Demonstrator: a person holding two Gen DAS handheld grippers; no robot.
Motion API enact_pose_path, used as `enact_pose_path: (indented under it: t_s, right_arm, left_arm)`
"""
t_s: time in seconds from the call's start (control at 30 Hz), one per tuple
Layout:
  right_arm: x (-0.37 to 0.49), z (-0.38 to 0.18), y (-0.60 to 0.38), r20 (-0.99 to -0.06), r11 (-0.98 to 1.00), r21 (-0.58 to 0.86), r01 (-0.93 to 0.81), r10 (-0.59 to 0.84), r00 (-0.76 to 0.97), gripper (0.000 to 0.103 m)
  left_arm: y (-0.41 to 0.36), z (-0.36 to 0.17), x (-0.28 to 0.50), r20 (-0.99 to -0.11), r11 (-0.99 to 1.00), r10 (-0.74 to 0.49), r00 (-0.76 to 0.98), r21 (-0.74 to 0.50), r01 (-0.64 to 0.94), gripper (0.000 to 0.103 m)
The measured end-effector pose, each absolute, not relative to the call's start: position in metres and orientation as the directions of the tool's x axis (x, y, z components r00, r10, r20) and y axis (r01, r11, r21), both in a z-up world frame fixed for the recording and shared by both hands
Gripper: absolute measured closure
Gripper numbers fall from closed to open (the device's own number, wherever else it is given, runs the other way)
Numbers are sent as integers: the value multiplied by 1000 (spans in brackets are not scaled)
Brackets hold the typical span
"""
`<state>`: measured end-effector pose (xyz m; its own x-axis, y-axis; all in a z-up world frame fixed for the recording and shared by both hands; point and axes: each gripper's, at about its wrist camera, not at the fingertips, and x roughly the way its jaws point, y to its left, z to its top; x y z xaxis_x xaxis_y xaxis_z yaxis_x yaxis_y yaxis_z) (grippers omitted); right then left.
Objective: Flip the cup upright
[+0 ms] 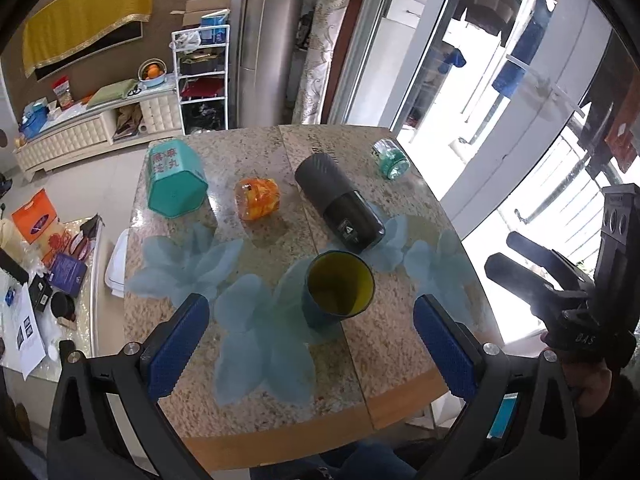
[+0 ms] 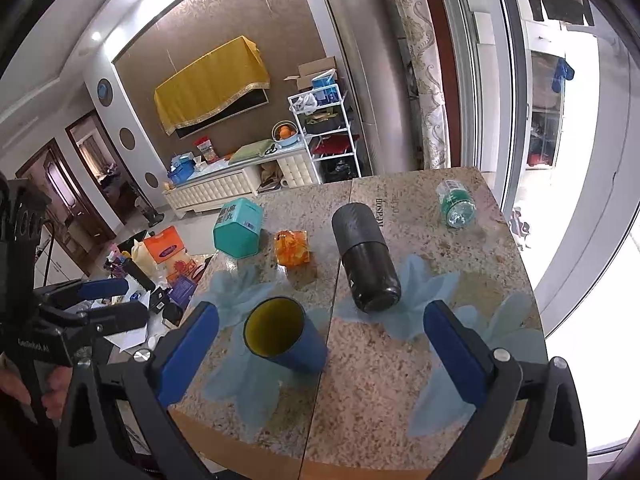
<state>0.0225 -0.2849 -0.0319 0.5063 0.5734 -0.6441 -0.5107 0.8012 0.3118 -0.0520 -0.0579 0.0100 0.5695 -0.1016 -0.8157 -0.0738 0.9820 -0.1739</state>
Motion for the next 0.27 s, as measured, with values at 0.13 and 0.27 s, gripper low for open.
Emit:
enact_pose_path:
  t_s: [0.13,0.27]
  right_arm:
    - [21,-32,-285,-638,801,319,-507,577,509,0]
    - [23,-32,-285,-636,801,327,-501,579,510,0]
  left_arm:
    - [-58,14,-54,-804,983,-106,584,-174,-60,0]
    - [-58,21,-57,-779,985,-99,619,-165,-50,0]
